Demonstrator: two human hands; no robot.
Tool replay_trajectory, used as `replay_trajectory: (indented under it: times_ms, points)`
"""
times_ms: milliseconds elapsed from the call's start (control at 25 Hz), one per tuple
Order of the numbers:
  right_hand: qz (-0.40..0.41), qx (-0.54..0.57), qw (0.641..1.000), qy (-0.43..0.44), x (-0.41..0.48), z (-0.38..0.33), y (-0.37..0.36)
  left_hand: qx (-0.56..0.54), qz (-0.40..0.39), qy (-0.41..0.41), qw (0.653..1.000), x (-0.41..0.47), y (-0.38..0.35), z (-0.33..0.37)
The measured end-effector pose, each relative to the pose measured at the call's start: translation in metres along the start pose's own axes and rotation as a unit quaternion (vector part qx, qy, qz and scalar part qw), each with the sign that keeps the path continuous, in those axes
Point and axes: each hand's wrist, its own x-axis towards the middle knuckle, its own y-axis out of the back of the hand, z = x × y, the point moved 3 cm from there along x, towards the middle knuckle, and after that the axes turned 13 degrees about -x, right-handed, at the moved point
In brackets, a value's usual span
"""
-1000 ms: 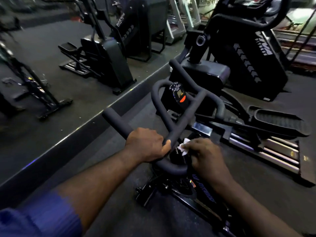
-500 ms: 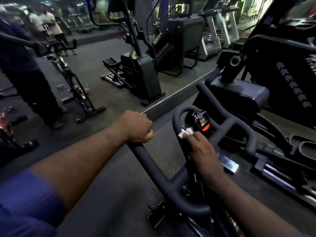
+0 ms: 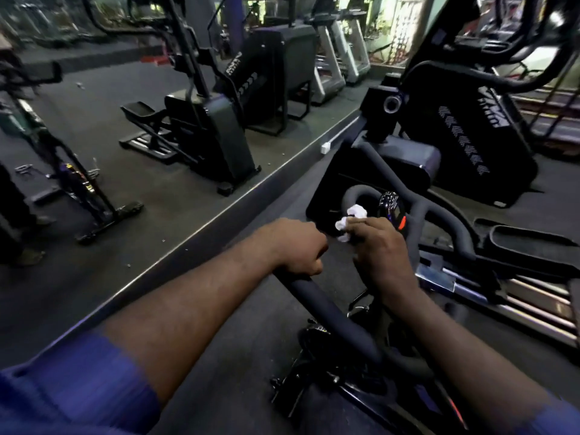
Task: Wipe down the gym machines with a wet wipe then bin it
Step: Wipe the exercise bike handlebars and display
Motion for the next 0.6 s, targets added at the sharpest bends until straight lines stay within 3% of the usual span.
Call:
replay_trajectory:
  times_ms: [80,240,400,600]
  points:
    - [0.027,-0.024,0.999,-0.019,0.024,-0.011,0.002,-0.012,-0.012,-0.018,1.000,-0.001,0.000,-0.003]
    - [0.025,0.020,0.989,-0.146,0.052,-0.022,-0.021,-0.027,-0.020,-0.049,0.998,-0.002,0.003,-0.001]
    - [0.045,-0.004,0.989,-0.141,0.013,-0.023,-0.004,-0.047,-0.014,-0.059,0.997,0.000,0.001,-0.004]
    - [0.031,-0.020,0.984,-0.175,0.050,-0.037,-0.025,-0.048,-0.018,-0.054,0.997,0.004,-0.002,-0.006]
